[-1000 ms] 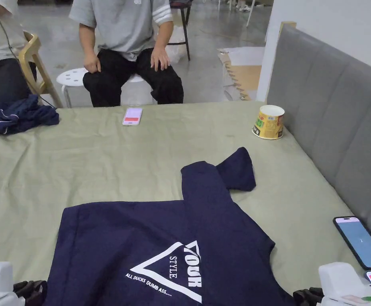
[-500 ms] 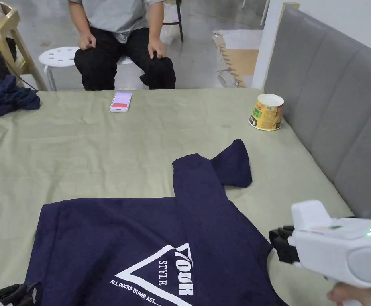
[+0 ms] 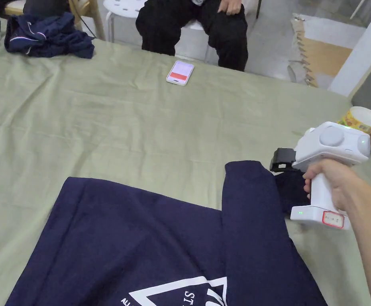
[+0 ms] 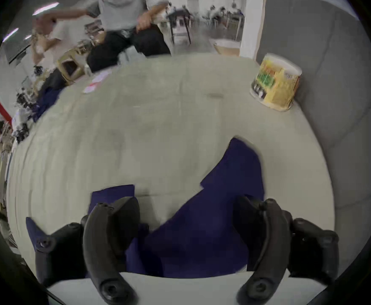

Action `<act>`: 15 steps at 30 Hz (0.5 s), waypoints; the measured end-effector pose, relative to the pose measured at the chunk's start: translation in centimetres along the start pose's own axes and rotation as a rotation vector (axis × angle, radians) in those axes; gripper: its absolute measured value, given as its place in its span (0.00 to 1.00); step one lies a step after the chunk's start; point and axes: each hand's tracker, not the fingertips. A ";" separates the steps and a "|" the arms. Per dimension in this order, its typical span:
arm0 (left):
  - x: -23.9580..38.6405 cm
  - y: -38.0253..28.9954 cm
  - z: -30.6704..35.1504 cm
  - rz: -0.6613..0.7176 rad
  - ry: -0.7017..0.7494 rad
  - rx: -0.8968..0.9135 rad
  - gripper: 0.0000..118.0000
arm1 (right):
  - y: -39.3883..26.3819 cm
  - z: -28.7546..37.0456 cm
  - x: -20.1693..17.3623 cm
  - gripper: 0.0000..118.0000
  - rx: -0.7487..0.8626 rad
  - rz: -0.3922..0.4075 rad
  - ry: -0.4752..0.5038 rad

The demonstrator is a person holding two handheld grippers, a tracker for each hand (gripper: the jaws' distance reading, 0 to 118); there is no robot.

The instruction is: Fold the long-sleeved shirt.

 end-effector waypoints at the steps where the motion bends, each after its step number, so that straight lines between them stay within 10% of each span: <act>1: 0.0 -0.1 -0.1 0.003 0.006 -0.005 0.03 | -0.7 -1.1 -0.7 0.73 -0.043 0.008 0.001; 6: -0.4 -0.5 -0.4 -0.014 0.015 -0.013 0.03 | -2.6 -1.4 -2.6 0.40 -0.038 0.033 -0.046; 8: -0.5 -0.8 -0.1 -0.022 0.006 -0.004 0.03 | -3.1 -0.2 -2.2 0.01 0.008 0.025 0.029; 15: 0.0 -1.9 3.2 -0.055 -0.036 0.062 0.03 | -3.9 9.2 -0.1 0.01 0.224 0.094 0.004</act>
